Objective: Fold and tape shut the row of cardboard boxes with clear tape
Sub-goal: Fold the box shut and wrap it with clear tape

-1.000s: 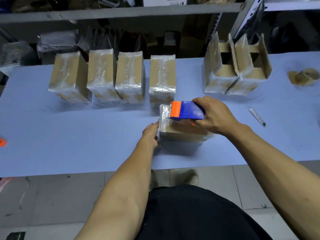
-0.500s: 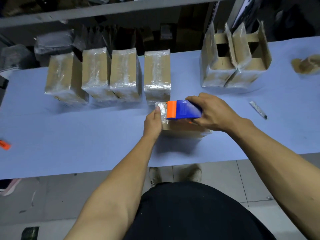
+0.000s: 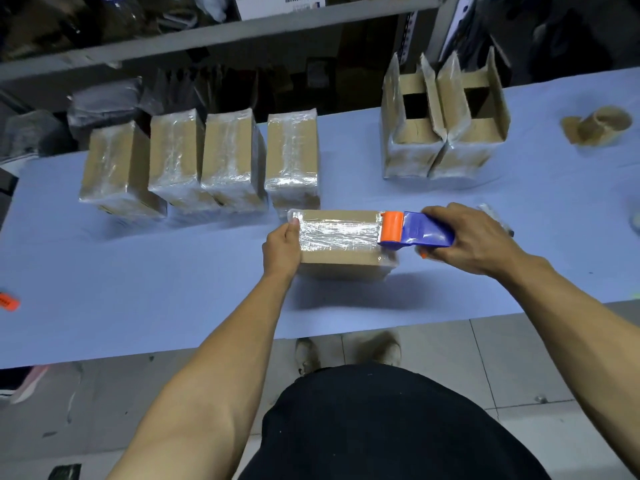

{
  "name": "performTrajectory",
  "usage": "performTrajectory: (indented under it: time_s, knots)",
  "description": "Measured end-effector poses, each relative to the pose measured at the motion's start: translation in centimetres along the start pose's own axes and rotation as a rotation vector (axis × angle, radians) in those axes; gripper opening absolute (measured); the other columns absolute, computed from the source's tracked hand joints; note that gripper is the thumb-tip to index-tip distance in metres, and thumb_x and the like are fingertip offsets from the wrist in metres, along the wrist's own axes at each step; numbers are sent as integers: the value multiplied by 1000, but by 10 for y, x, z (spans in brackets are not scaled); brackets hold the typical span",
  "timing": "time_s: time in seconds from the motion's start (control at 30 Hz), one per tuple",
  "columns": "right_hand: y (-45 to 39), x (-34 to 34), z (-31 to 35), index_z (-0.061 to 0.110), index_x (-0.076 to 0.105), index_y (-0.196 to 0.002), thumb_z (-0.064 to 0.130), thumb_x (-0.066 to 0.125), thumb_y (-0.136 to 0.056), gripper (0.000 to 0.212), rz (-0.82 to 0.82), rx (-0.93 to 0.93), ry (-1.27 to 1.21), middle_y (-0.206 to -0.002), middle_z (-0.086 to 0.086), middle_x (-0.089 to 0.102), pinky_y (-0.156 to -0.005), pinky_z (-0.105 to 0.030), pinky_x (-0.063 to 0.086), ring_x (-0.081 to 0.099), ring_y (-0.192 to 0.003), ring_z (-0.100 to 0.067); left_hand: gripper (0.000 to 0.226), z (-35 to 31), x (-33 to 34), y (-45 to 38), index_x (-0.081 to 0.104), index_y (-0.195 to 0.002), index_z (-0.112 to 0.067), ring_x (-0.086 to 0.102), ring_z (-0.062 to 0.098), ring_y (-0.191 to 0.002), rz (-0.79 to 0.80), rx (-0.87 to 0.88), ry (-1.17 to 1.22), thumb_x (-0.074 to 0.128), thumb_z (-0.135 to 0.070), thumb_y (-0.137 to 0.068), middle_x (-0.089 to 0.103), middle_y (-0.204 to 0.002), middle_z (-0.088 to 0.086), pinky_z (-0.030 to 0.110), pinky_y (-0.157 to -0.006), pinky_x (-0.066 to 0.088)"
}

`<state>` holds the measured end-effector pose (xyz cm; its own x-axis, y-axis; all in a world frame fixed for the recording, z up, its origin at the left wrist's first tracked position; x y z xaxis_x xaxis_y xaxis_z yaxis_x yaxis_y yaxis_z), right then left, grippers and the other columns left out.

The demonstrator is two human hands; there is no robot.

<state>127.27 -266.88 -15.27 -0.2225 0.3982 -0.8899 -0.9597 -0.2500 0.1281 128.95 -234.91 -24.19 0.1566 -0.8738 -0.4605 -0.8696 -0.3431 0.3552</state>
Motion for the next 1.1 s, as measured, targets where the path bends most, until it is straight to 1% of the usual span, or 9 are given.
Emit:
performTrajectory:
  time_s: [0.03,0.07,0.1,0.13,0.2,0.3,0.53,0.87,1.1]
  knots:
    - [-1,2,-2,29,60,-113,38,77,-75,43,6,7,-9,-86,3,56,-66,-34,41,54,-84,-21,39,-3,1,2,59,-76,-23,54,23,-78,-7,18,-36,44,-44,-106,59,-75,2,29,-64,41]
    - [-1,3,-3,28,59,-115,39,77,-76,45,11,11,-13,-88,3,56,-68,-35,44,54,-85,-21,32,-7,1,4,67,-98,-22,60,29,-93,-17,31,-87,44,-42,-106,68,-95,6,30,-74,45]
    - [-2,3,-4,28,59,-117,39,77,-76,47,17,12,-17,-89,3,56,-71,-36,46,54,-86,-21,36,-10,1,7,61,-130,-20,59,31,-116,-38,44,-159,42,-40,-107,67,-124,10,32,-90,46]
    - [-2,4,-6,29,58,-118,40,76,-76,48,22,14,-24,-91,2,57,-72,-37,48,55,-87,-22,48,-14,2,8,40,-153,-17,46,30,-137,-52,65,-275,39,-37,-109,50,-151,9,37,-108,38]
    - [-1,6,-9,29,58,-119,40,76,-76,48,22,20,-36,-92,2,58,-73,-38,49,55,-89,-22,57,-27,14,13,14,-161,-12,13,25,-156,-39,200,-596,29,-33,-111,15,-169,7,45,-124,11]
    - [-1,7,-9,29,58,-119,40,76,-75,49,8,3,-43,-94,1,59,-71,-36,48,56,-88,-23,63,-46,59,31,12,-160,-6,-4,24,-157,88,399,-877,24,-41,-109,1,-170,8,50,-125,-1]
    - [-3,11,-19,25,56,-117,41,74,-78,46,16,-27,-86,-98,1,61,-68,-33,45,56,-87,-21,64,-62,103,36,10,-162,-25,-12,29,-156,223,521,-1018,31,-38,-103,-2,-171,3,70,-116,-3]
    - [28,20,-80,26,53,-117,40,77,-76,49,76,71,-102,-94,3,60,-66,-32,46,57,-85,-21,58,-63,103,34,28,-157,-31,-7,21,-157,165,463,-925,26,-55,-104,9,-170,-4,62,-119,-6]
    - [17,36,-61,20,58,-113,31,72,-77,41,92,100,26,-93,-7,61,-71,-37,49,58,-83,-30,48,-67,104,36,42,-145,-25,10,27,-155,132,504,-938,36,-49,-104,37,-154,0,64,-117,8]
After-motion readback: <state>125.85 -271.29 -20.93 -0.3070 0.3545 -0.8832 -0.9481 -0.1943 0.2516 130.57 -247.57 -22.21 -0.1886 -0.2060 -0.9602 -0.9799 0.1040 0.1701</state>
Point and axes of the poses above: each hand's wrist, its own y-axis away from the middle knuckle, its own x-axis out of the palm, z = x × y, the point moved 5 cm from there along -y, towards the middle knuckle
